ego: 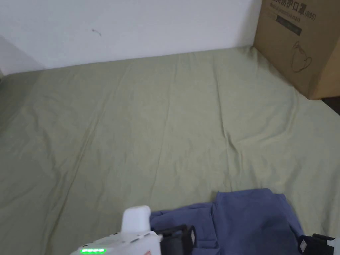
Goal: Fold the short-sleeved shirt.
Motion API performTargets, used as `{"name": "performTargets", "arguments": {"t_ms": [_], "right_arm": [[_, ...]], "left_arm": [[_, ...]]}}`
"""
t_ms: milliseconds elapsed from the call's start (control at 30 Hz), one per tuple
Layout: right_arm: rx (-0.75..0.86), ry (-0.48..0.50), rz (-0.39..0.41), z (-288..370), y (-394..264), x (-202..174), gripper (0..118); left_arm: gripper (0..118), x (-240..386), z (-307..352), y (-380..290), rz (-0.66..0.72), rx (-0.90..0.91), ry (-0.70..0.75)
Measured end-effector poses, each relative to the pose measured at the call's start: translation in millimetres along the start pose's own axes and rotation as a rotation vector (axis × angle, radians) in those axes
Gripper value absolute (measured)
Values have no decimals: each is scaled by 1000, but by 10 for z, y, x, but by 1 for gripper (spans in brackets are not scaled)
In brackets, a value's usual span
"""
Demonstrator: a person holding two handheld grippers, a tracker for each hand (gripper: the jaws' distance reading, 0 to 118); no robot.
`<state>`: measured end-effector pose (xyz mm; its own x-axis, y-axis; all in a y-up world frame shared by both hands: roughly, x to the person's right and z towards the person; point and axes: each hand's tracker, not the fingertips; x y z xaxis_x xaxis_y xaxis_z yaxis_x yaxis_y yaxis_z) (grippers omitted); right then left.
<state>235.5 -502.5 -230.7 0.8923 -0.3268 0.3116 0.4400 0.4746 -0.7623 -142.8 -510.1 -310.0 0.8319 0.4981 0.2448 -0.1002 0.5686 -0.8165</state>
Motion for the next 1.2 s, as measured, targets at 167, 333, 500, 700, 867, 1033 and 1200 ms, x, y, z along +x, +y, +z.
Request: {"name": "performTargets", "arguments": {"t_ms": [167, 333, 500, 700, 867, 1033, 1200], "right_arm": [[-18, 56, -6, -103, -52, -117, 0], [-31, 73, 36, -137, -90, -238, 0], [-42, 74, 42, -143, -96, -220, 0], [-39, 68, 33, -42, -58, -191, 0], [-27, 63, 65, -38, 1, -319, 0], [-48, 88, 105, -127, -15, -537, 0], [-88, 104, 153, -240, -71, -767, 0]], "left_arm": [[6, -256, 68, 14, 126, 22, 6], [4, -73, -259, -198, 103, -119, -90], [4, 247, -623, -403, 57, -274, -237], [5, 234, -504, -393, 83, -235, -221], [54, -288, 41, -139, 236, -76, -222], [108, -1080, 560, -185, 441, 58, -111], [103, -1535, 485, -379, 592, -17, -67]]}}
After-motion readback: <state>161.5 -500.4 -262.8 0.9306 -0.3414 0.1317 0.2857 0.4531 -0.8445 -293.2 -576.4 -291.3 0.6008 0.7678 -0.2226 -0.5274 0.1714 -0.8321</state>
